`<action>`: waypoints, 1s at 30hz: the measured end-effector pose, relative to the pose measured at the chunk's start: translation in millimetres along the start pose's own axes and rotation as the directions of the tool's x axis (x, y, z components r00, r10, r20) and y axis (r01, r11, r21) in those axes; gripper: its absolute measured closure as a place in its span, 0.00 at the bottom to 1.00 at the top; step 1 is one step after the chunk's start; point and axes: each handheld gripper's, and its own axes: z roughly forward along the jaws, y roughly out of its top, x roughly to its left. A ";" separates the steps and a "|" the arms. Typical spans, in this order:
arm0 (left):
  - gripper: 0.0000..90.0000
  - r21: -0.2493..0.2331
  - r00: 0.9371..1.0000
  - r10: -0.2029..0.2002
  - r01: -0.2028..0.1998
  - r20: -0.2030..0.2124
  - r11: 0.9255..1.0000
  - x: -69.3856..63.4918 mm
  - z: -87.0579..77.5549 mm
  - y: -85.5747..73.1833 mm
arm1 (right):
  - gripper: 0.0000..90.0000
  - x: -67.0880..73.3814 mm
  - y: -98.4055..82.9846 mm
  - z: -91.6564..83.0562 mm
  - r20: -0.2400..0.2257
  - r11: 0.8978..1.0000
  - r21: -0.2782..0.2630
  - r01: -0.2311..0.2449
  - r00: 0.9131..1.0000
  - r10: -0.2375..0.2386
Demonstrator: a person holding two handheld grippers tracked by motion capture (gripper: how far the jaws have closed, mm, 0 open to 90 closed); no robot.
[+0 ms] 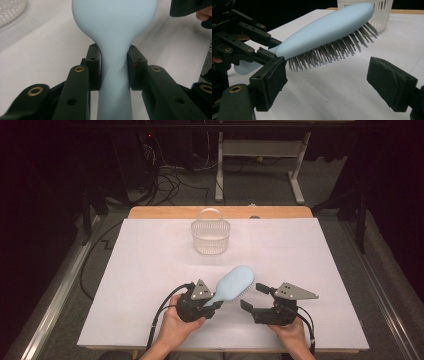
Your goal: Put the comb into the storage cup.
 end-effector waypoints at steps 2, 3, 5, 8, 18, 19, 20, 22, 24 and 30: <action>0.76 0.000 1.000 0.005 -0.005 0.003 1.000 -2.0 0.9 0.6 | 0.18 0.5 -0.1 1.6 -0.010 1.000 0.003 -0.003 1.000 0.003; 0.76 0.001 1.000 0.009 -0.009 0.002 1.000 -2.9 1.4 1.0 | 0.18 1.0 -0.1 2.3 -0.015 1.000 0.005 -0.006 1.000 0.006; 0.76 0.005 1.000 0.013 -0.013 -0.002 1.000 -4.8 3.0 1.6 | 0.18 1.6 -0.3 4.0 -0.023 1.000 0.014 -0.006 1.000 0.007; 0.76 0.009 1.000 0.020 -0.020 -0.002 1.000 -7.3 5.7 2.3 | 0.18 2.4 -0.9 6.3 -0.025 1.000 0.028 -0.008 1.000 0.009; 0.76 0.014 0.999 0.043 -0.043 0.005 0.999 -12.4 10.1 4.3 | 0.17 2.4 -2.1 8.8 -0.038 0.999 0.027 -0.040 0.998 0.041; 0.76 0.014 0.999 0.043 -0.043 0.005 0.999 -12.4 10.1 4.3 | 0.17 2.4 -2.1 8.8 -0.038 0.999 0.027 -0.040 0.998 0.041; 0.76 0.015 0.999 0.046 -0.046 0.003 0.999 -12.6 10.4 4.6 | 0.17 1.9 -2.2 8.7 -0.039 0.999 0.027 -0.047 0.998 0.048; 0.76 0.013 0.999 0.047 -0.047 0.001 0.999 -13.3 10.5 5.3 | 0.16 1.2 -2.1 8.7 -0.041 0.998 0.023 -0.059 0.997 0.059; 0.76 0.004 0.999 0.050 -0.050 0.008 0.999 -13.9 9.6 6.2 | 0.15 0.8 -1.7 8.6 -0.045 0.997 0.011 -0.071 0.996 0.072; 0.76 -0.008 0.996 0.090 -0.090 0.024 0.996 -24.2 6.5 11.9 | 0.12 1.3 1.1 10.6 -0.091 0.992 -0.017 -0.128 0.988 0.126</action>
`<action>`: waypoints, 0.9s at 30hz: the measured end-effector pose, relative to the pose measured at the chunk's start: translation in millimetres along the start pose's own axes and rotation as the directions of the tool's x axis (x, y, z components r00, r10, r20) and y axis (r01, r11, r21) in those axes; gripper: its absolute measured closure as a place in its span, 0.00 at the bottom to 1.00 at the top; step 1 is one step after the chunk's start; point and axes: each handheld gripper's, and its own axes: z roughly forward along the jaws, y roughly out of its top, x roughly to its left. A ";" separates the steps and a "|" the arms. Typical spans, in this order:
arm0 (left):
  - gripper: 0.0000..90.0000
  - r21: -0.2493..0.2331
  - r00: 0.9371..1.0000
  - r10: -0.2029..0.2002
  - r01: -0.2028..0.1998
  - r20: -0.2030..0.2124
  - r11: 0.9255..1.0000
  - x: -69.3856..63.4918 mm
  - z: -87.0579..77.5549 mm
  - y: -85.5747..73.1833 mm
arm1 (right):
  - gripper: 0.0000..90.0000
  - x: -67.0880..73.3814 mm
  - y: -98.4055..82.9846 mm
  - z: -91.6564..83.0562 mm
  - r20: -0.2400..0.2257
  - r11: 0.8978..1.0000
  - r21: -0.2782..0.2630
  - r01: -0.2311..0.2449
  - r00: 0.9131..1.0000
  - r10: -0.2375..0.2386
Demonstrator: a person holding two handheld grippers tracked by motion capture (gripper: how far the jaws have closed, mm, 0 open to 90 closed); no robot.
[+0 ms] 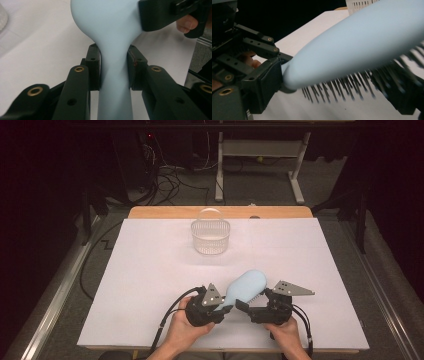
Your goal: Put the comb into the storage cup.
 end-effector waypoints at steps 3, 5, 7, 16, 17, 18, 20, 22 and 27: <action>0.76 0.000 1.000 0.023 -0.023 -0.014 1.000 -5.4 0.0 3.2 | 0.12 1.4 1.7 1.1 -0.001 1.000 -0.001 -0.006 1.000 0.006; 0.76 -0.005 1.000 0.018 -0.018 -0.009 1.000 -5.1 0.0 4.1 | 0.13 0.7 3.1 0.0 -0.001 1.000 -0.008 -0.018 1.000 0.018; 0.76 -0.017 1.000 0.014 -0.015 -0.002 1.000 -6.4 0.9 4.9 | 0.14 0.3 4.6 -1.4 0.004 0.999 -0.020 -0.025 1.000 0.025; 0.75 -0.038 1.000 0.025 -0.025 0.008 0.999 -12.2 1.0 8.8 | 0.21 -1.5 8.1 -6.2 -0.007 0.998 -0.038 -0.056 0.998 0.055; 0.75 -0.035 1.000 0.025 -0.024 0.008 0.999 -12.0 0.8 9.7 | 0.23 -1.0 9.2 -7.7 -0.005 0.998 -0.038 -0.057 0.998 0.057; 0.75 -0.035 1.000 0.025 -0.024 0.008 0.999 -12.0 0.8 9.7 | 0.23 -1.0 9.2 -7.7 -0.005 0.998 -0.038 -0.057 0.998 0.057; 0.75 -0.039 1.000 0.019 -0.019 0.008 0.999 -11.2 -1.3 10.2 | 0.28 -0.1 12.5 -10.3 -0.010 0.998 -0.035 -0.056 0.998 0.056; 0.75 -0.046 1.000 0.013 -0.012 0.016 0.999 -10.3 -3.6 10.9 | 0.31 3.0 15.9 -13.5 -0.012 0.998 -0.042 -0.044 0.999 0.044; 0.75 -0.045 1.000 0.017 -0.016 0.017 0.999 -10.1 -4.6 11.6 | 0.34 5.3 19.9 -17.2 -0.026 0.999 -0.036 -0.032 0.999 0.031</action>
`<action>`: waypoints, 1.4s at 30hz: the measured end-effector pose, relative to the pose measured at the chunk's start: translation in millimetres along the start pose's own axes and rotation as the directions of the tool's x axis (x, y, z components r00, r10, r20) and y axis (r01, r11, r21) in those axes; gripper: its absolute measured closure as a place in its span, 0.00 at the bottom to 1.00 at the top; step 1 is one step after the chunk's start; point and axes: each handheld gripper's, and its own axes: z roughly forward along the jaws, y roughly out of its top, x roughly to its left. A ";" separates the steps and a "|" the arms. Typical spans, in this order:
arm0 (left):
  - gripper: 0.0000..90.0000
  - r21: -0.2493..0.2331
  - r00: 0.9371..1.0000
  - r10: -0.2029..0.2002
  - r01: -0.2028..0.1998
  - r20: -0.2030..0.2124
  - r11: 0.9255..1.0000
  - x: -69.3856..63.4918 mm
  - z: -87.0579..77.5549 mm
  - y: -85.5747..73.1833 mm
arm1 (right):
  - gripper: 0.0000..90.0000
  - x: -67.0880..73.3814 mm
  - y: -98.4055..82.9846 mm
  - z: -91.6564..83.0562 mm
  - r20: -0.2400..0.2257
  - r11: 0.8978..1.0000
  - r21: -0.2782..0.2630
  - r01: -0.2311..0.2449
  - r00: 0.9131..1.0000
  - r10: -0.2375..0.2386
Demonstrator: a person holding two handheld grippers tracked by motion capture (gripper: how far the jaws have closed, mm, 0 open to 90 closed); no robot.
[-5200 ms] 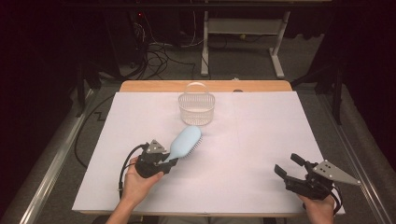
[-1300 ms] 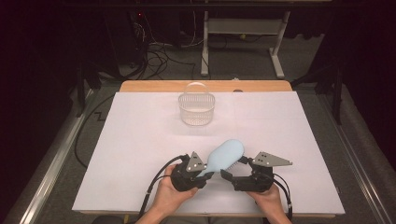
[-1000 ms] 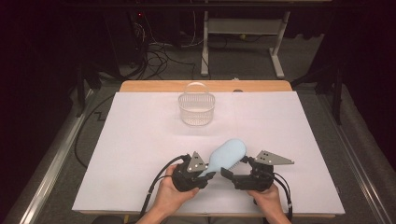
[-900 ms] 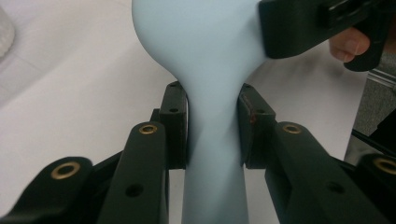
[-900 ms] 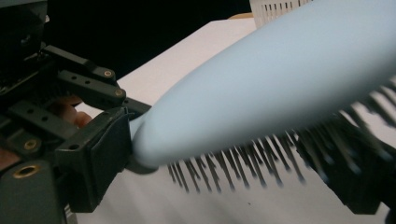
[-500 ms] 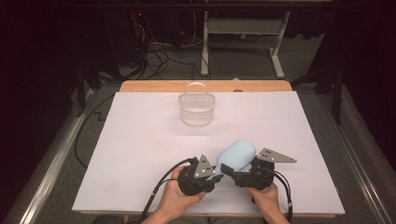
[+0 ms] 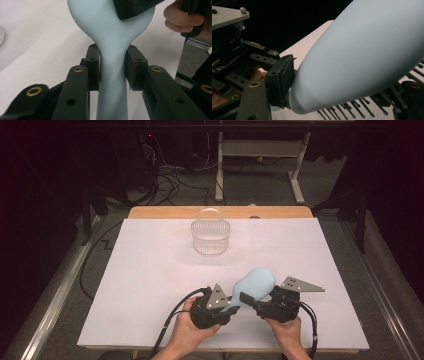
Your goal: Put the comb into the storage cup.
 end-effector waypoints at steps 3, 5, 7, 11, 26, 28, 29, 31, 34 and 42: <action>0.75 0.005 1.000 0.000 0.000 -0.005 1.000 0.7 0.5 -0.2 | 0.36 -3.2 1.3 -0.3 -0.017 1.000 0.018 -0.024 1.000 0.024; 0.75 0.006 1.000 -0.004 0.005 -0.011 1.000 1.7 -0.3 -1.6 | 0.38 -2.9 3.5 1.3 -0.017 0.999 0.029 -0.042 0.999 0.043; 0.75 0.011 1.000 -0.012 0.012 -0.011 1.000 3.6 -0.7 -3.6 | 0.41 -0.9 6.3 3.6 -0.016 0.998 0.041 -0.041 0.999 0.042; 0.75 0.020 1.000 -0.019 0.020 -0.011 1.000 5.7 0.1 -6.4 | 0.47 -0.2 9.5 7.1 -0.035 0.997 0.056 -0.045 0.998 0.047; 0.74 0.003 0.999 -0.033 0.033 -0.009 0.999 8.5 -1.7 -7.2 | 0.59 3.2 18.5 8.9 -0.087 0.994 0.079 -0.072 0.993 0.079; 0.73 0.005 0.999 -0.040 0.040 0.000 0.999 9.4 -1.4 -7.5 | 0.60 3.7 18.9 10.0 -0.085 0.994 0.088 -0.060 0.994 0.068; 0.73 0.002 0.999 -0.045 0.045 0.004 0.999 9.6 -1.3 -7.9 | 0.60 4.1 19.1 10.2 -0.085 0.994 0.092 -0.059 0.994 0.067; 0.72 -0.006 0.998 -0.057 0.057 0.014 0.998 10.1 -1.5 -8.5 | 0.60 4.4 19.3 10.1 -0.085 0.994 0.094 -0.054 0.994 0.063; 0.71 -0.017 0.997 -0.071 0.071 0.026 0.997 11.5 -2.1 -8.8 | 0.61 4.8 20.4 9.3 -0.086 0.994 0.099 -0.054 0.994 0.063; 0.65 -0.016 0.997 -0.081 0.081 0.019 0.997 12.6 -2.2 -9.0 | 0.61 6.0 23.1 9.3 -0.082 0.993 0.116 -0.037 0.996 0.046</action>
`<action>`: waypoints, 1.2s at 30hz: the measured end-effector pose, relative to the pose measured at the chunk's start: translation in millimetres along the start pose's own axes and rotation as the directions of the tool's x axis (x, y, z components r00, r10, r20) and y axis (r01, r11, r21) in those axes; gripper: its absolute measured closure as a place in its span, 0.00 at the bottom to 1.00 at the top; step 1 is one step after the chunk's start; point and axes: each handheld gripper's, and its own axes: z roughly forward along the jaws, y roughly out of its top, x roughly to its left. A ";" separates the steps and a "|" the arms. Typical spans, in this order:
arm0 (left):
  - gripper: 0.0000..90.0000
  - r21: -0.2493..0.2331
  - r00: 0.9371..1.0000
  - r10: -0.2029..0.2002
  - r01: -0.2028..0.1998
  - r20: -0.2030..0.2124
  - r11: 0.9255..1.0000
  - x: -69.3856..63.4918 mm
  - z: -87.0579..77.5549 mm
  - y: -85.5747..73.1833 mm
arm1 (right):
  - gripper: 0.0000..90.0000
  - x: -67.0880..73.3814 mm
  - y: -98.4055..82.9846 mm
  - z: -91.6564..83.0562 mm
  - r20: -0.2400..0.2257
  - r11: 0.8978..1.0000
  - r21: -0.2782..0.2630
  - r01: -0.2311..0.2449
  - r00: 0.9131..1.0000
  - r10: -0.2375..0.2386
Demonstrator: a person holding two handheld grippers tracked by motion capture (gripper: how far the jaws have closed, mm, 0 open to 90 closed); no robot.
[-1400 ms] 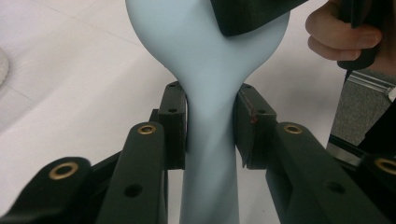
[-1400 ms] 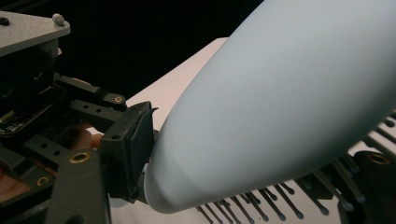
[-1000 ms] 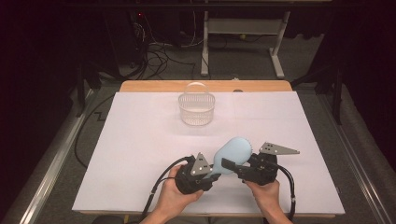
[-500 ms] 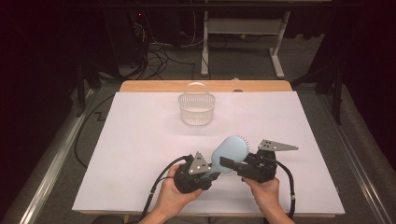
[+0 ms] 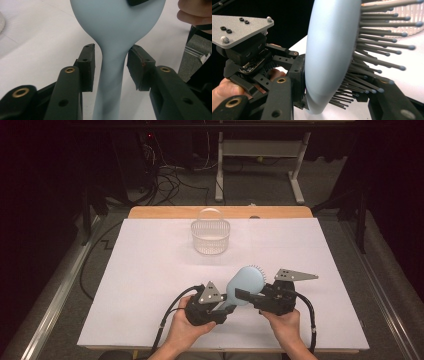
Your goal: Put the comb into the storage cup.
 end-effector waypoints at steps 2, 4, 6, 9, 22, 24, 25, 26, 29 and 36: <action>0.64 0.000 1.000 0.002 -0.002 0.000 1.000 -0.3 -0.7 -0.1 | 0.61 0.0 0.3 -0.4 0.000 1.000 0.002 0.001 1.000 -0.001; 0.61 -0.003 1.000 0.000 0.000 -0.007 1.000 -0.3 -1.3 -0.3 | 0.61 0.0 0.5 -0.5 0.003 1.000 0.005 0.003 1.000 -0.003; 0.59 -0.005 1.000 -0.001 0.001 -0.010 1.000 0.3 -1.4 -0.2 | 0.62 -0.5 0.7 -0.2 0.001 1.000 0.009 0.001 1.000 -0.001; 0.55 -0.013 1.000 0.000 0.000 -0.016 1.000 0.1 -1.1 -0.6 | 0.62 -0.9 1.0 -0.1 -0.001 1.000 0.010 0.002 1.000 -0.002; 0.40 -0.015 0.999 -0.034 0.034 -0.010 0.999 6.2 -1.7 -1.8 | 0.62 -4.5 3.3 -3.0 0.009 1.000 0.015 -0.006 1.000 0.006; 0.39 -0.017 0.999 -0.042 0.042 -0.003 0.999 7.3 -0.9 -1.9 | 0.62 -5.3 4.2 -3.6 0.011 1.000 0.014 -0.003 1.000 0.003; 0.37 -0.017 0.999 -0.045 0.045 -0.003 0.999 7.5 -0.6 -1.8 | 0.62 -6.0 5.2 -3.9 0.013 1.000 0.017 -0.004 1.000 0.004; 0.37 -0.020 0.999 -0.046 0.046 -0.005 0.999 7.7 -0.4 -1.6 | 0.62 -6.0 5.2 -3.9 0.013 1.000 0.017 -0.004 1.000 0.004; 0.36 -0.025 0.999 -0.049 0.049 -0.001 0.999 8.7 -0.3 -1.4 | 0.62 -7.2 6.4 -3.8 0.015 1.000 0.018 -0.003 1.000 0.003; 0.35 -0.051 0.999 -0.034 0.033 -0.012 0.998 8.6 -1.0 -1.3 | 0.61 -6.9 9.3 -4.1 0.019 1.000 0.026 0.002 1.000 -0.003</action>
